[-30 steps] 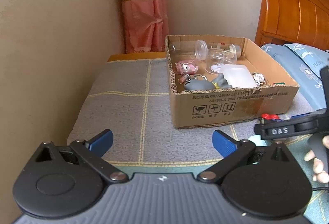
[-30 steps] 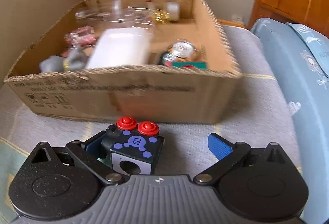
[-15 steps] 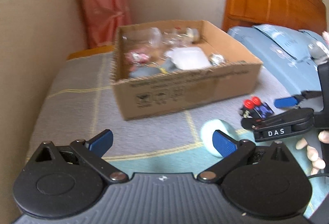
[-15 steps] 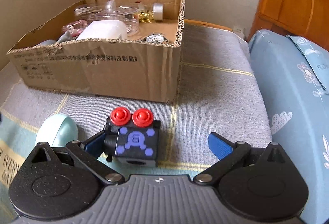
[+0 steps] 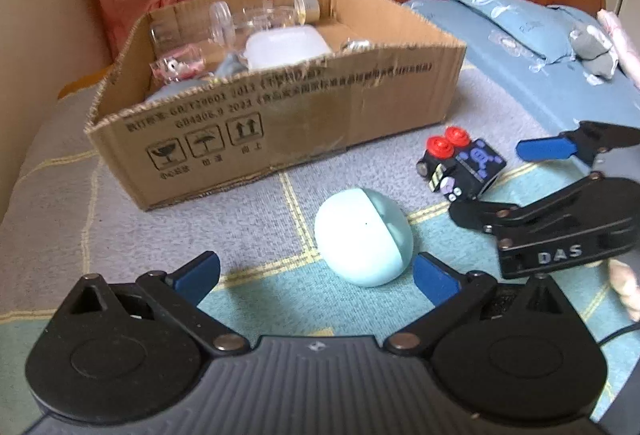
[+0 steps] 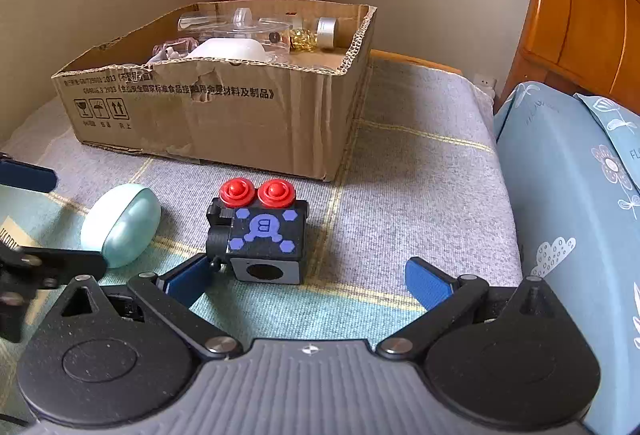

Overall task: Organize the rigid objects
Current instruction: 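Grasp the fidget cube with the right tool while the left tool grasps the mint-green egg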

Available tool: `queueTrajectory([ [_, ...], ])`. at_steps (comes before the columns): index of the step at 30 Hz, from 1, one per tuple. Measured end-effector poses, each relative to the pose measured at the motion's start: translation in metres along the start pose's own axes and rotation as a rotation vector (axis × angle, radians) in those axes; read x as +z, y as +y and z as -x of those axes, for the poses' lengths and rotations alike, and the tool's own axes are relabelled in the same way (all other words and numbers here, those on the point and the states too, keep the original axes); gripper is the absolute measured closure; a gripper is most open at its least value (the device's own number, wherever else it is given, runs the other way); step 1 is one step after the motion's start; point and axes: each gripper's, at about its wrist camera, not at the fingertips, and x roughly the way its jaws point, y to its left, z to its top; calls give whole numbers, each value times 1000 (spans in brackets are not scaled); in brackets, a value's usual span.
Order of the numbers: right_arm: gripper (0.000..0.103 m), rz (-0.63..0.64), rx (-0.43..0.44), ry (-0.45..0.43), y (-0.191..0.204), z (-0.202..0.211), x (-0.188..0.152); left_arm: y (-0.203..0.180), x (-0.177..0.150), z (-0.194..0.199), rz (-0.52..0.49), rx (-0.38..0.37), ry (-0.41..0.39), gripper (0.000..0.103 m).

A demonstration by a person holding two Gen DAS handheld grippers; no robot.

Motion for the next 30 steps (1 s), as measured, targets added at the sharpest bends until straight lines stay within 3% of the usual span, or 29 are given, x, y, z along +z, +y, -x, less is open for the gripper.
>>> queueTrajectory([
  [14, 0, -18, -22, -21, -1, 5, -7, 31, -12, 3, 76, 56, 3, 1],
  [19, 0, -30, -36, -35, 2, 7, -10, 24, -9, 2, 20, 32, -13, 2],
  [23, 0, -26, -32, -29, 2, 7, -9, 15, -2, -3, -37, -14, -35, 9],
  [30, 0, -19, -24, -28, 3, 7, -9, 8, 9, -8, -90, -81, -68, 40],
])
